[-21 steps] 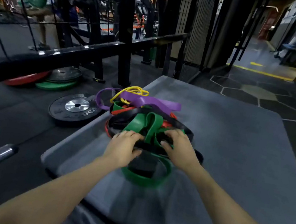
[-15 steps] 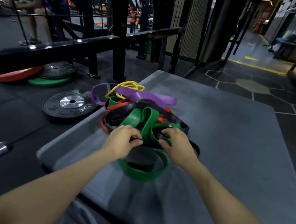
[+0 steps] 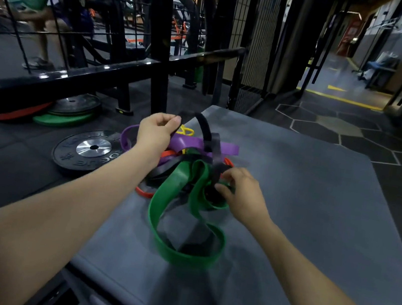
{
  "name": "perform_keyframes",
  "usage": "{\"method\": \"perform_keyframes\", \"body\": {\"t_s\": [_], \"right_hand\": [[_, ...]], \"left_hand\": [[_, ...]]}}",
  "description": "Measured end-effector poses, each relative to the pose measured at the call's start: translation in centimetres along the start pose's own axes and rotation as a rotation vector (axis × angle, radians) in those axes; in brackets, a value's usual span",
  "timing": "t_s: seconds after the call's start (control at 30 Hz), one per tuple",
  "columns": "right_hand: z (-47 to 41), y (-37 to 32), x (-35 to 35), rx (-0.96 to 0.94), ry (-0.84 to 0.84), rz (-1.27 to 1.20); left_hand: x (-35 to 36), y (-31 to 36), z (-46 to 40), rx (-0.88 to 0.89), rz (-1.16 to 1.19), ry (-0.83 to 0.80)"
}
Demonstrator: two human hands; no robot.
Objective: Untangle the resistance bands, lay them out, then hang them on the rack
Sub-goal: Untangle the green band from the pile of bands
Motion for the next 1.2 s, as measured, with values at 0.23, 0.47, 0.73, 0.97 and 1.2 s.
{"method": "perform_keyframes", "body": {"t_s": [0.23, 0.47, 0.73, 0.97, 1.2], "right_hand": [[-2.5, -0.8, 5.8, 0.072, -0.076, 0.023], [-3.8, -1.7, 6.5, 0.072, 0.010, 0.129], [-2.3, -3.2, -5.6, -0.158, 0.407, -0.192], [-0.7, -1.9, -13.8, -0.097, 0.651, -0.254], [1.4, 2.0, -17.0, 0.023, 0.654, -0.174]], "left_hand": [[-0.7, -5.8, -1.9, -0.001, -0.306, 0.002], [0.8, -6.0, -2.4, 0.125, -0.368, -0.067], [2.6, -3.7, -1.5, 0.138, -0.242, -0.090], [2.5, -1.9, 1.1, 0.170, -0.664, -0.089], [4.5, -2.7, 4.6, 0.414, -0.841, -0.240]]}}
Point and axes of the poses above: each hand's wrist, its own z-axis away from the middle knuckle, its own x-axis out of the palm, y = z × x, the point moved 7 cm from there along -z, towards the middle knuckle, and after that the axes turned 7 degrees about y, right-handed, at the moved point
